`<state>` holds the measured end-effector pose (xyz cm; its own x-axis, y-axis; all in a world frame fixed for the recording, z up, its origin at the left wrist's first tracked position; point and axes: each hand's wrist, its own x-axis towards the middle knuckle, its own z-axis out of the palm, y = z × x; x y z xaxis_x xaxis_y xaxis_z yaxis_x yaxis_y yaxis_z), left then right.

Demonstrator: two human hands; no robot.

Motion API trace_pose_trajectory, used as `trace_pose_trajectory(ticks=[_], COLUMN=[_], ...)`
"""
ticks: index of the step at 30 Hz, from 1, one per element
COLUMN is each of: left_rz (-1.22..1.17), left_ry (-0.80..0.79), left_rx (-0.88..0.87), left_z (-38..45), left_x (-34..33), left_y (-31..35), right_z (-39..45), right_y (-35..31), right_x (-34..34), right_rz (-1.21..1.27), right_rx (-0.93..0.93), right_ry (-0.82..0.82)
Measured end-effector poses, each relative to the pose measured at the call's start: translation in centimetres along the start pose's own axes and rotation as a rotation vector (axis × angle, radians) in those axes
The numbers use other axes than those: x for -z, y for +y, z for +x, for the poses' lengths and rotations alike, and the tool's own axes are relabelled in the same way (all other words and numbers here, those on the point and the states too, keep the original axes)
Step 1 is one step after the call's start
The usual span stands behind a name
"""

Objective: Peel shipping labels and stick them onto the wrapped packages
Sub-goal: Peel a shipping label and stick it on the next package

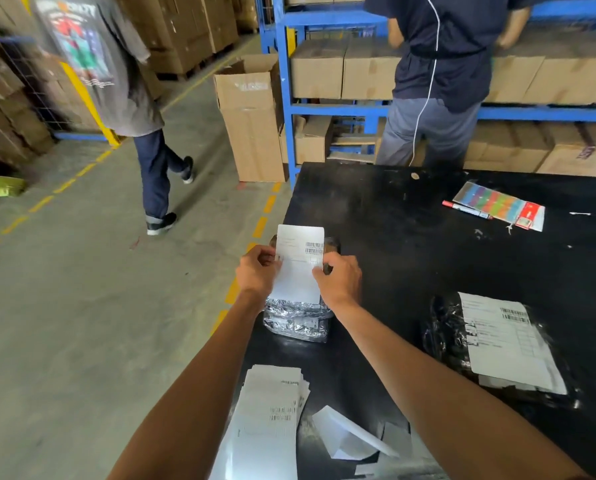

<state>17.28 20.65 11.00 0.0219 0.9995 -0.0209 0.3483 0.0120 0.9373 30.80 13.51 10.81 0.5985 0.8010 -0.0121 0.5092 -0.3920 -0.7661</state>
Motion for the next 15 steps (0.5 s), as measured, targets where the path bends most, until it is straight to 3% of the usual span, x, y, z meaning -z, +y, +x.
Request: trace_pose_trajectory(ticks=[6, 8, 11, 13, 15], left_rz=[0.212, 0.233, 0.368, 0.482, 0.614], left_ry=[-0.023, 0.007, -0.026, -0.090, -0.154], left_rx=[-0.171, -0.259, -0.612, -0.732, -0.704], left_z=[-0.2, -0.2, 0.6, 1.8, 2.5], left_x=[-0.3, -0.1, 0.1, -0.2, -0.6], left_y=[-1.7, -2.1, -2.8, -3.6, -3.8], right_z=[-0.7, -1.0, -0.3, 0.5, 1.6], right_y=[0.5, 0.6, 1.6, 2.2, 2.4], right_x=[-0.4, -0.2, -0.5, -0.7, -0.7], right_rz=[0.083, 0.025, -0.187, -0.223, -0.257], right_rx=[-0.002, 0.137, 0.472, 0.505, 0.490], right_ry=[0.050, 0.129, 0.089, 0.018, -0.047])
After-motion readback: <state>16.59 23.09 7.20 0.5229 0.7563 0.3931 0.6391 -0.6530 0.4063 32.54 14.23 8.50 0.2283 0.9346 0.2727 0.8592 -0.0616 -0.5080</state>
